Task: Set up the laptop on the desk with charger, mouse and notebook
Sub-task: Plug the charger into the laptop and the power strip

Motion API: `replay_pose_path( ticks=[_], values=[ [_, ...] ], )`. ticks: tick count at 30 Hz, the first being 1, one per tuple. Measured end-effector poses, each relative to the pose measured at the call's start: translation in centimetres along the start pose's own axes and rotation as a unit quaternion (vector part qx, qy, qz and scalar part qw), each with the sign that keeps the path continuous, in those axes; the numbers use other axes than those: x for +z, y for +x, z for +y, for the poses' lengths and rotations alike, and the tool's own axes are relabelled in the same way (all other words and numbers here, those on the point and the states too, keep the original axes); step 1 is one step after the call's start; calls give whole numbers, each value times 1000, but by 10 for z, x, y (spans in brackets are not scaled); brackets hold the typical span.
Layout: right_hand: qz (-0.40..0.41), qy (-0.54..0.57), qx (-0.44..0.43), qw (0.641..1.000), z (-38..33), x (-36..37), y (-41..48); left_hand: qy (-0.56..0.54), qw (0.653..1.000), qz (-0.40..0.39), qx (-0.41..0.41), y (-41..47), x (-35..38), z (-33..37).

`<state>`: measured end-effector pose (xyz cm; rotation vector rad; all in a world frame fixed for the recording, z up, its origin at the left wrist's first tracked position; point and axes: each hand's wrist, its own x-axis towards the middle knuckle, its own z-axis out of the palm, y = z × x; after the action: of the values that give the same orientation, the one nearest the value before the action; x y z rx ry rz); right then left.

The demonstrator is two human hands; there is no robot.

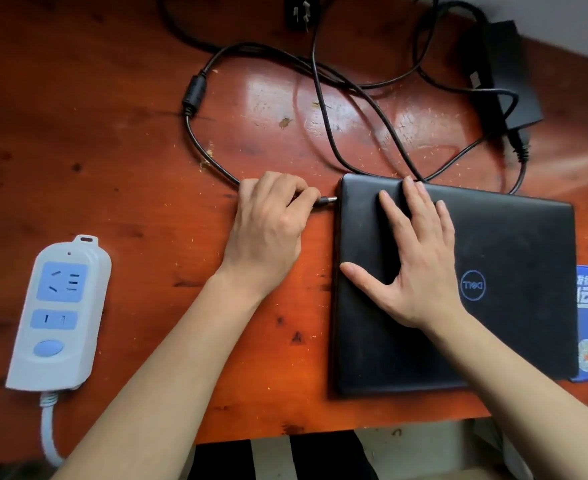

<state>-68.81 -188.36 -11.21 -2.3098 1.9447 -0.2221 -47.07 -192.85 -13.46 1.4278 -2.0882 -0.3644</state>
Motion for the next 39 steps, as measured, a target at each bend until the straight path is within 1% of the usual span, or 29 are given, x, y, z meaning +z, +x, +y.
replay_pose_path(
  ticks=[3,6,9,13,15,17,19,23,29,33,39],
  values=[
    [1,-2,-3,1000,-1,0,0,1,1000,-13,18,6,0,-1],
    [2,-1,-3,1000,0,-1,0,-20,998,-41,42,16,1,-5],
    [1,-2,-1,1000,0,-1,0,-39,996,-55,49,20,0,-7],
    [2,-3,-1,1000,1,0,1,-48,996,-51,63,20,0,-6],
    [5,-4,0,1000,1,0,1,-19,996,-43,71,19,-2,-12],
    [8,-3,0,1000,2,0,1,18,999,-32,40,16,-5,-19],
    [9,0,-1,1000,2,1,0,21,999,-12,23,12,-6,-25],
    [8,-2,-2,1000,1,1,0,6,998,-1,55,14,-4,-24],
    [-1,-5,-1,1000,1,-1,-1,19,991,-14,133,19,0,-31],
    [-10,-15,1,1000,0,-2,1,36,990,-8,136,19,1,-32],
    [-44,-44,10,998,-4,-5,-2,37,988,-25,148,18,-6,-30]
  ],
)
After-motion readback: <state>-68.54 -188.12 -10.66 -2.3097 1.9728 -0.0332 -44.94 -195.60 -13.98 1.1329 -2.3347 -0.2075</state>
